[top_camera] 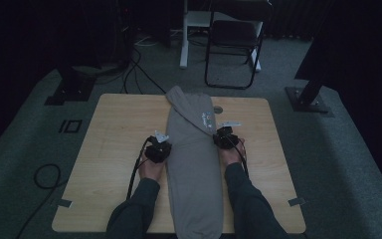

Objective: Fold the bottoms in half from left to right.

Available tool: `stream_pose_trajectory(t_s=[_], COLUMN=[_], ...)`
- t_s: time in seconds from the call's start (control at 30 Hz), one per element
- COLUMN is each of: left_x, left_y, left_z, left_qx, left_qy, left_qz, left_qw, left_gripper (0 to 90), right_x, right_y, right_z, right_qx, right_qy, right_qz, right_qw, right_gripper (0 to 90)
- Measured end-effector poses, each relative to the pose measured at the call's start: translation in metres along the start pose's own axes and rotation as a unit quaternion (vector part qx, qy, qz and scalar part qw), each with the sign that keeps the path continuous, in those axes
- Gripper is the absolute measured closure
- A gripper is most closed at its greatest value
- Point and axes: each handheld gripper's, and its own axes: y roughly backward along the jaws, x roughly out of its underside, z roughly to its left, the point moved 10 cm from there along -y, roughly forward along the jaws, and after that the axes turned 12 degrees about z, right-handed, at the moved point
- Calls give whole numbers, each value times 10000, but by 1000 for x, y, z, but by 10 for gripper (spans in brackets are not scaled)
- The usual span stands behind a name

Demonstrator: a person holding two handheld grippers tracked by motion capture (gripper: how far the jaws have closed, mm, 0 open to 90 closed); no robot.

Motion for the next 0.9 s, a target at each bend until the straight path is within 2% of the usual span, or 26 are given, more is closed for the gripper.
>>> stream_pose_trajectory(t_s=[0.1,0.23,0.3,0.37,0.43,0.47,0.5,0.6,0.7,0.73,0.83,0.87,0.9], left_x=[4,10,16,27,37,37,49,67,73,86,90,92,92], left_y=[3,7,12,20,27,27,35,48,53,62,65,66,66], left_z=[-2,-5,-6,-10,-14,-14,-21,-33,-36,-46,-51,-52,-51], left_qx=[36,93,142,295,383,383,449,531,539,601,592,522,478], left_qy=[-36,-47,-37,50,49,49,-15,-176,-232,-286,-350,-442,-417], left_qz=[-12,-15,-11,-5,5,5,4,4,11,34,28,18,16], left_qw=[10000,9999,9999,9996,9993,9993,9990,9984,9983,9978,9976,9977,9980], left_gripper=[844,843,843,842,842,840,840,837,837,836,828,815,791], right_x=[2,8,17,24,34,34,45,65,71,87,96,97,97], right_y=[1,5,11,16,22,22,30,43,47,58,64,65,65], right_z=[4,9,14,18,23,23,28,35,38,44,47,47,47], right_qx=[-29,-85,-154,-207,-299,-299,-424,-567,-618,-710,-722,-738,-753], right_qy=[83,152,264,342,384,384,453,590,626,708,813,793,783], right_qz=[45,64,74,101,114,114,104,139,149,204,227,254,270], right_qw=[10000,9998,9995,9991,9987,9987,9980,9965,9960,9947,9938,9938,9937], right_gripper=[864,875,875,876,875,875,874,870,868,862,854,844,822])
